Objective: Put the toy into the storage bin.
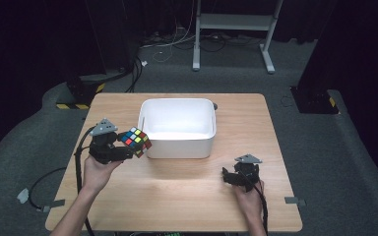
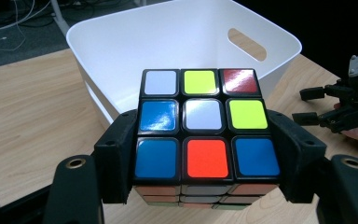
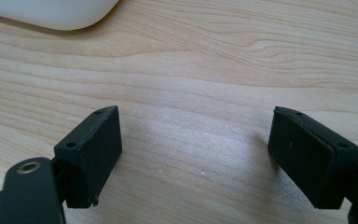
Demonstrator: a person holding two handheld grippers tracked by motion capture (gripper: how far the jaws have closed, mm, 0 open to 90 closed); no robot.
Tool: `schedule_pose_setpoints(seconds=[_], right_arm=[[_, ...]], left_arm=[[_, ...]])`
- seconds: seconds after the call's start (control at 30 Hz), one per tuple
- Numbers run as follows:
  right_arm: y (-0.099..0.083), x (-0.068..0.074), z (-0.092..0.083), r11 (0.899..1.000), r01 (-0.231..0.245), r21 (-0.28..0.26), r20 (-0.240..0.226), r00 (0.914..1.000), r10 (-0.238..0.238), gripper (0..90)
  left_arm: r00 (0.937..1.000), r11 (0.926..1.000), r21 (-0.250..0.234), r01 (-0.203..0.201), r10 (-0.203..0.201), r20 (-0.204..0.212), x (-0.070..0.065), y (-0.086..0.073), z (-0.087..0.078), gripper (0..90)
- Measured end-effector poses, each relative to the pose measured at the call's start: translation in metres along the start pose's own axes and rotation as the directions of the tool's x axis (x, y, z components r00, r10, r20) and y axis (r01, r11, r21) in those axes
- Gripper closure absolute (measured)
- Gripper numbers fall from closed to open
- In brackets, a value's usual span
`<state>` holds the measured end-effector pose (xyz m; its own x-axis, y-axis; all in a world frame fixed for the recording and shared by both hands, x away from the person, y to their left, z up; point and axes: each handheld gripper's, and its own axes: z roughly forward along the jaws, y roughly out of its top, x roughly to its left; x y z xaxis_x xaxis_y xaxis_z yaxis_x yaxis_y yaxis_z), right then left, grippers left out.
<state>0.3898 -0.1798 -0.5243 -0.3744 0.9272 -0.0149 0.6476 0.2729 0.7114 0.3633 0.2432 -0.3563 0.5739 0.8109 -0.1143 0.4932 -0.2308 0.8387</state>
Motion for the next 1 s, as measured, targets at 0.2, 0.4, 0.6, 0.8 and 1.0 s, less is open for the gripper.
schedule_pose_setpoints(seconds=[0.2, 0.4, 0.6, 0.8, 1.0], right_arm=[[0.0, 0.0, 0.0, 1.0, 0.001, 0.0, 0.0, 1.0, -0.001, 17.2], [0.0, 0.0, 0.0, 1.0, 0.0, 0.0, 0.0, 1.0, 0.0, 17.2], [0.0, 0.0, 0.0, 1.0, 0.001, 0.0, 0.0, 1.0, -0.001, 17.2], [0.0, 0.0, 0.0, 1.0, 0.001, 0.0, 0.0, 1.0, -0.001, 17.2], [0.0, 0.0, 0.0, 1.0, 0.001, 0.0, 0.0, 1.0, -0.001, 17.2]], left_arm=[[1.0, 1.0, 0.0, -0.004, 0.004, 0.002, 0.001, 0.007, 0.002, 33.9], [1.0, 1.0, -0.001, -0.008, 0.008, 0.002, 0.002, 0.013, 0.005, 33.9], [0.9999, 0.9999, 0.004, -0.015, 0.015, -0.001, 0.003, 0.017, 0.008, 33.9], [0.9998, 0.9998, 0.004, -0.018, 0.018, -0.001, 0.003, 0.021, 0.011, 33.9], [0.9998, 0.9998, 0.003, -0.018, 0.018, 0.002, 0.004, 0.026, 0.014, 33.9]])
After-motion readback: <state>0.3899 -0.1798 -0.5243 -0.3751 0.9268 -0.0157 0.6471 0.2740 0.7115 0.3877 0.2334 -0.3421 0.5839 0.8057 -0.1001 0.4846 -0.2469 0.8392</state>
